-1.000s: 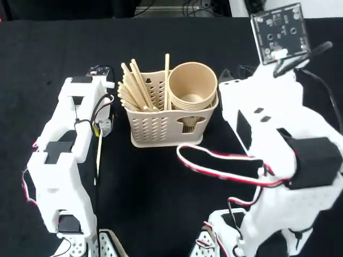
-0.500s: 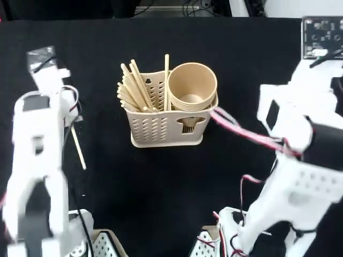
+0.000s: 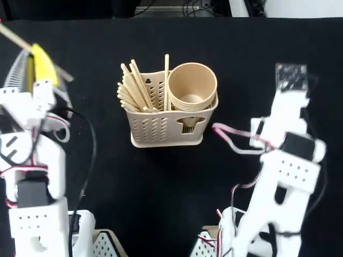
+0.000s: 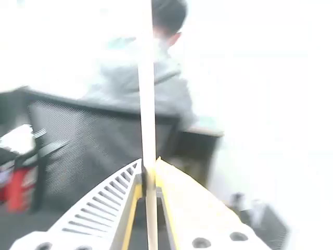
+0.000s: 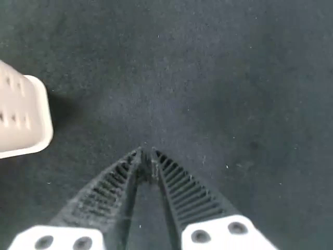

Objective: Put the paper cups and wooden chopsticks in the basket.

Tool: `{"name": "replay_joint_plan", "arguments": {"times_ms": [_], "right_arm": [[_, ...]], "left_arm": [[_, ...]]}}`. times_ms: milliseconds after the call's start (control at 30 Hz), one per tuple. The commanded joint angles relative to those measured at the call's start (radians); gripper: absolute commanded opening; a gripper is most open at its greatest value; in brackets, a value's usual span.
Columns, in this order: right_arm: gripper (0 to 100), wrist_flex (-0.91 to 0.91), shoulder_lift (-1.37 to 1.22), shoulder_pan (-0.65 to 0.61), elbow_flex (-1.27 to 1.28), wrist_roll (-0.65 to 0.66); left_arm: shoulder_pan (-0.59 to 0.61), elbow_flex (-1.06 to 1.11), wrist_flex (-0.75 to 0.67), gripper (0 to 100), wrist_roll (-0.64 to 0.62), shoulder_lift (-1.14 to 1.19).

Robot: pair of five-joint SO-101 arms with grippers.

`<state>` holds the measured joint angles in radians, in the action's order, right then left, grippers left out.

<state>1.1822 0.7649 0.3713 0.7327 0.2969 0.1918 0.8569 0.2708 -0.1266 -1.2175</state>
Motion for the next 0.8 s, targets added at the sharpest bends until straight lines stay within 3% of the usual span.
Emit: {"name": "replay_joint_plan", "arguments": {"times_ms": [0,133,333,433,767], "right_arm": [[1.5,-0.186,0.162,-0.015,0.24,0.003],[1.5,-0.431,0.337,-0.032,0.518,0.005],[1.5,-0.749,0.556,-0.166,0.866,-0.003],[1.5,-0.753,0.661,-0.206,0.963,0.003],[1.5,-0.486,0.825,-0.238,0.964,0.005]], "left_arm": [[-0.197,-0.035,-0.04,3,-0.008,-0.057],[-0.328,-0.101,-0.038,3,-0.009,-0.052],[-0.384,-0.159,-0.038,3,-0.061,0.089],[-0.394,-0.12,-0.038,3,-0.103,0.17],[-0.441,0.056,-0.04,3,-0.106,0.206]]}}
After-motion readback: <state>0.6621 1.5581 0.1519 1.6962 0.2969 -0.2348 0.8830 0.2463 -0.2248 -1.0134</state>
